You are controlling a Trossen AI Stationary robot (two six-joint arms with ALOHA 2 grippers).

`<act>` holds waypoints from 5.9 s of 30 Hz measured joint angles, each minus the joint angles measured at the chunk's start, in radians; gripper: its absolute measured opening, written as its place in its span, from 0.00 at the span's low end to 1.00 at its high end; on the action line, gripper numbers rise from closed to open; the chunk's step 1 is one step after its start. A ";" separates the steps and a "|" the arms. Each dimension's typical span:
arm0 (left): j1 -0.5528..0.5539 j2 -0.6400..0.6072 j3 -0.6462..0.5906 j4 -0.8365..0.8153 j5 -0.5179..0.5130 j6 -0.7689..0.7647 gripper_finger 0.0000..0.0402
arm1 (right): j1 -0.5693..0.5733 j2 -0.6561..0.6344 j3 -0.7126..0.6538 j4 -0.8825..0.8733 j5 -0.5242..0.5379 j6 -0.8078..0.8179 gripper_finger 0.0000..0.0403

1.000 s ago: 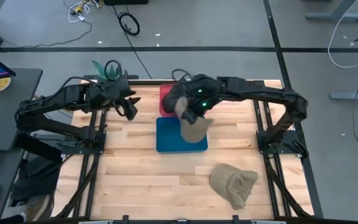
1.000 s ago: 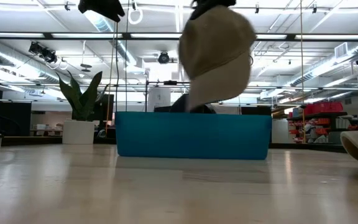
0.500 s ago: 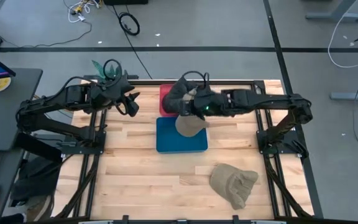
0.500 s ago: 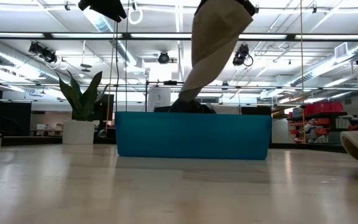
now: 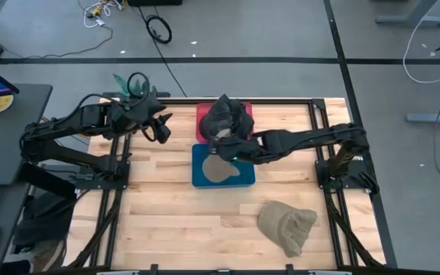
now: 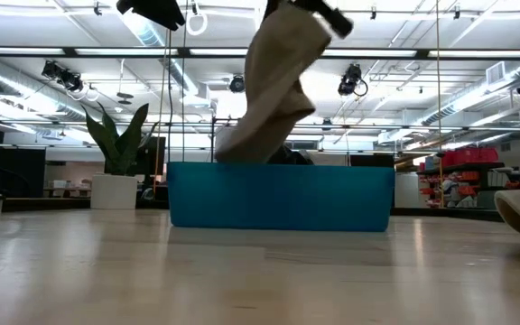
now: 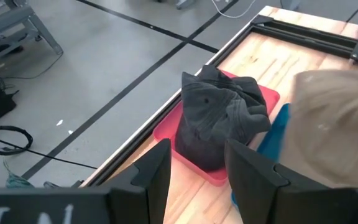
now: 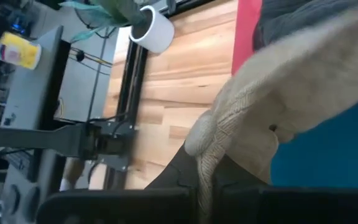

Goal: Pick & Place hat
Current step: Put the top brown cap into the blue bin, then put the brown cap into the blue bin

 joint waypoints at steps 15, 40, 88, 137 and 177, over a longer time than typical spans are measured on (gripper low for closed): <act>0.000 0.000 0.000 0.007 0.041 0.001 0.38 | -0.019 0.177 0.000 0.112 -0.027 0.013 0.00; 0.000 0.000 0.000 0.002 0.061 0.003 0.38 | -0.008 0.207 -0.105 -0.116 -0.037 0.059 0.00; 0.000 0.000 0.000 0.009 0.041 0.005 0.38 | -0.061 0.140 -0.309 -0.163 -0.185 -0.156 0.06; 0.000 0.000 0.000 0.034 0.042 0.053 0.38 | 0.697 -0.230 -0.571 -0.257 -0.782 0.854 0.84; 0.000 0.014 0.000 0.360 0.135 -0.154 0.38 | 0.786 -0.235 -1.068 0.190 -0.664 0.690 0.37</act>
